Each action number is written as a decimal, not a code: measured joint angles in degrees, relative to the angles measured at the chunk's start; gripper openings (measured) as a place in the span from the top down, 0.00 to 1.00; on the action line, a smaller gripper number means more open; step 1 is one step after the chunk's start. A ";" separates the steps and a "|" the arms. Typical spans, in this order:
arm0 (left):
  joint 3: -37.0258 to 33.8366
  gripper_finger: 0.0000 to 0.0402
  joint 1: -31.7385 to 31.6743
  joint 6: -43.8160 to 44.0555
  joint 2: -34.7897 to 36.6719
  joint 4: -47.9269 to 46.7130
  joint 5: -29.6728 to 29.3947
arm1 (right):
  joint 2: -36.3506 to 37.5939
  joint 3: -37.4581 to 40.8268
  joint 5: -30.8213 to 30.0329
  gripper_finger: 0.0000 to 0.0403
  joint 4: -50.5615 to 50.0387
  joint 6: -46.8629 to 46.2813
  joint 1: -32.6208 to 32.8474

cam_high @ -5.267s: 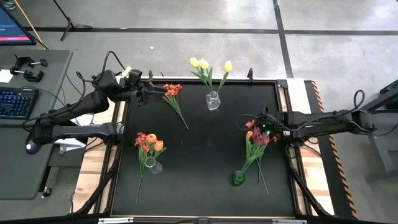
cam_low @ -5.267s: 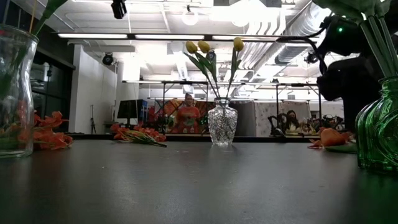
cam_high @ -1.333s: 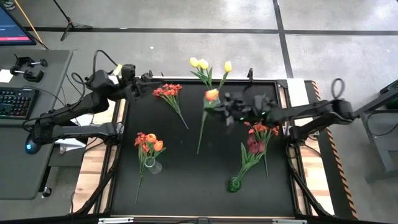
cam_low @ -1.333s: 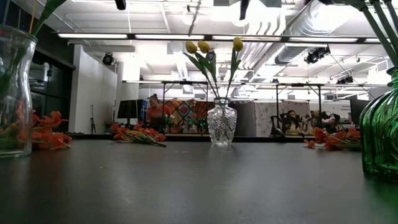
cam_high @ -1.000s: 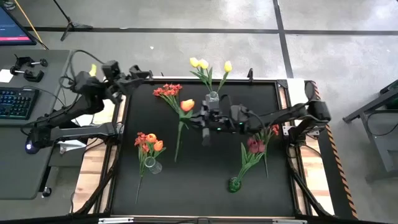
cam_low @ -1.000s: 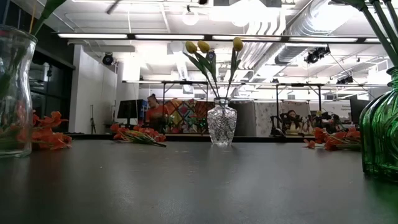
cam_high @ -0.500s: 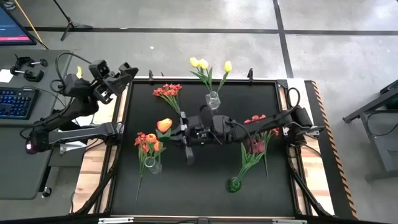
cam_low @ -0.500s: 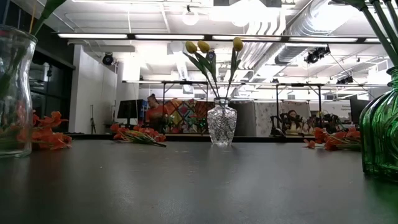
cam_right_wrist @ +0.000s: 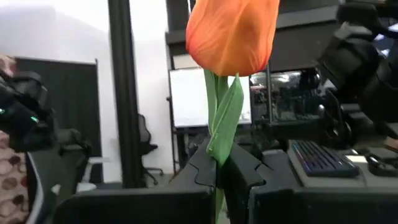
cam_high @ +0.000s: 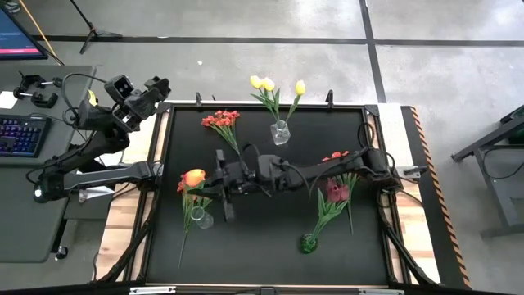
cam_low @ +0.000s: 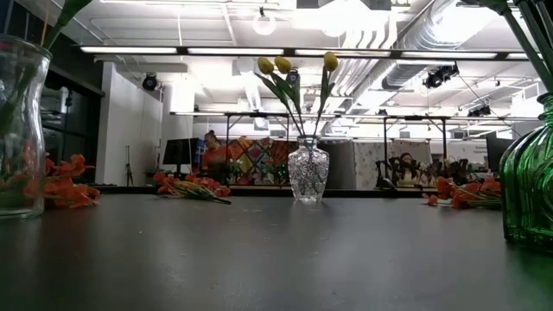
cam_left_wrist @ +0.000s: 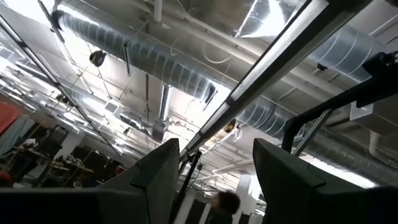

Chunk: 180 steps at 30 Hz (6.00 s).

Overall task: Sort flowers into vase by color
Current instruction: Put the orange tulip into the bottom transparent vase, then move the top orange flowers to the middle right of the table

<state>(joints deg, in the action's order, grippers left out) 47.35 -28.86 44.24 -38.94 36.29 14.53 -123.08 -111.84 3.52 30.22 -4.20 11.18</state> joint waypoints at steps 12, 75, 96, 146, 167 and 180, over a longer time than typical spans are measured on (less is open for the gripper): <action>0.00 0.52 0.00 0.64 0.00 0.01 0.02 | -0.91 -1.48 -0.29 1.00 -6.24 0.19 -2.21; -0.02 0.52 0.00 -2.94 -0.42 -9.26 -2.83 | 16.14 0.30 -10.61 0.28 -71.05 0.95 -8.66; -0.02 0.52 0.00 -0.90 -0.60 -9.64 0.15 | -0.37 25.90 -16.68 0.28 -33.82 -26.33 -12.93; -0.02 0.52 0.01 -0.93 -0.70 -11.01 0.06 | -15.73 3.98 -20.99 0.30 -50.70 -28.58 -19.02; -0.02 0.52 0.01 -0.90 0.13 -11.21 3.08 | -5.12 4.11 -17.84 0.99 -66.01 -16.27 -16.55; -0.02 0.52 0.00 -3.90 0.61 -11.21 3.34 | 15.90 4.07 -25.75 1.00 -72.62 -10.27 -15.37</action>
<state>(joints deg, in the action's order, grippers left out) 47.33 -28.86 40.34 -38.33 25.08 17.87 -107.18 -107.77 -22.24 -42.40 -14.47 -4.19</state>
